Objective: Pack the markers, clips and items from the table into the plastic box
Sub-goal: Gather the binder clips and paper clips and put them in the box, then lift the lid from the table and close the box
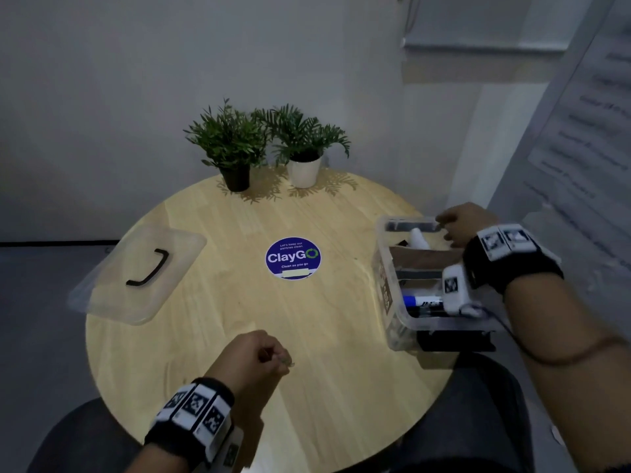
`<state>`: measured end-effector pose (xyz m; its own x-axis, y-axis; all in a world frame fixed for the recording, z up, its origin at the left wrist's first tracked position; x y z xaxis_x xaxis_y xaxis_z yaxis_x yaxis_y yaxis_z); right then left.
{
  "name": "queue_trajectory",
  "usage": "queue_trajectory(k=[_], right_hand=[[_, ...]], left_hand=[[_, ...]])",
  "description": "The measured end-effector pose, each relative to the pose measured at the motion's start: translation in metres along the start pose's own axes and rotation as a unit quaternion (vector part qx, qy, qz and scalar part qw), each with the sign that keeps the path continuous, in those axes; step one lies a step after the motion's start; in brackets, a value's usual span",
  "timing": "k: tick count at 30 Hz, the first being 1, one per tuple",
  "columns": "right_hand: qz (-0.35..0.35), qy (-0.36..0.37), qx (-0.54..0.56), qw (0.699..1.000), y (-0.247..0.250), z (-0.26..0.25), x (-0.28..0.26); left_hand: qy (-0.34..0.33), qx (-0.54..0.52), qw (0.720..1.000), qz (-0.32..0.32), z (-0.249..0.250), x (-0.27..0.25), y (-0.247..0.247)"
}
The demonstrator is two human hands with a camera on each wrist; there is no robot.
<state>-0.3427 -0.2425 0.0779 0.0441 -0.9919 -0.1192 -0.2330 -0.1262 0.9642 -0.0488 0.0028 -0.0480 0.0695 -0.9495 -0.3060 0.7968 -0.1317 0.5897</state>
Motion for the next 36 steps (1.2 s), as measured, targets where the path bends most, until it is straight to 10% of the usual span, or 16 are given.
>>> queue_trajectory(k=[11, 19, 28, 36], right_hand=[[0.122, -0.002, -0.067, 0.99, -0.072, 0.057, -0.098], [0.151, 0.0, -0.033, 0.988, -0.078, 0.06, -0.102], [0.115, -0.001, -0.023, 0.993, -0.074, 0.059, -0.105], [0.141, 0.003, -0.006, 0.99, -0.077, 0.063, -0.103]], left_hand=[[-0.214, 0.02, 0.971, 0.103, 0.189, 0.074, -0.003], [-0.145, 0.111, 0.983, 0.017, 0.287, 0.172, -0.058], [-0.143, 0.221, 0.964, -0.045, 0.293, 0.198, -0.074], [-0.171, 0.084, 0.982, 0.013, 0.229, 0.104, -0.027]])
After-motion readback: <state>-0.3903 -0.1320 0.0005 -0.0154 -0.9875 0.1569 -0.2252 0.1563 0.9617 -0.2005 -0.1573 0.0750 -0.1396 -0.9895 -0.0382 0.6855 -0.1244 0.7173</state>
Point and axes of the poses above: each hand's wrist, its own x-axis towards the middle knuckle, its own y-axis out of the back of the hand, z = x × y, the point moved 2 cm from there along x, towards the middle knuckle, and after that the axes turned 10 degrees about -x, right-handed, at the moved point
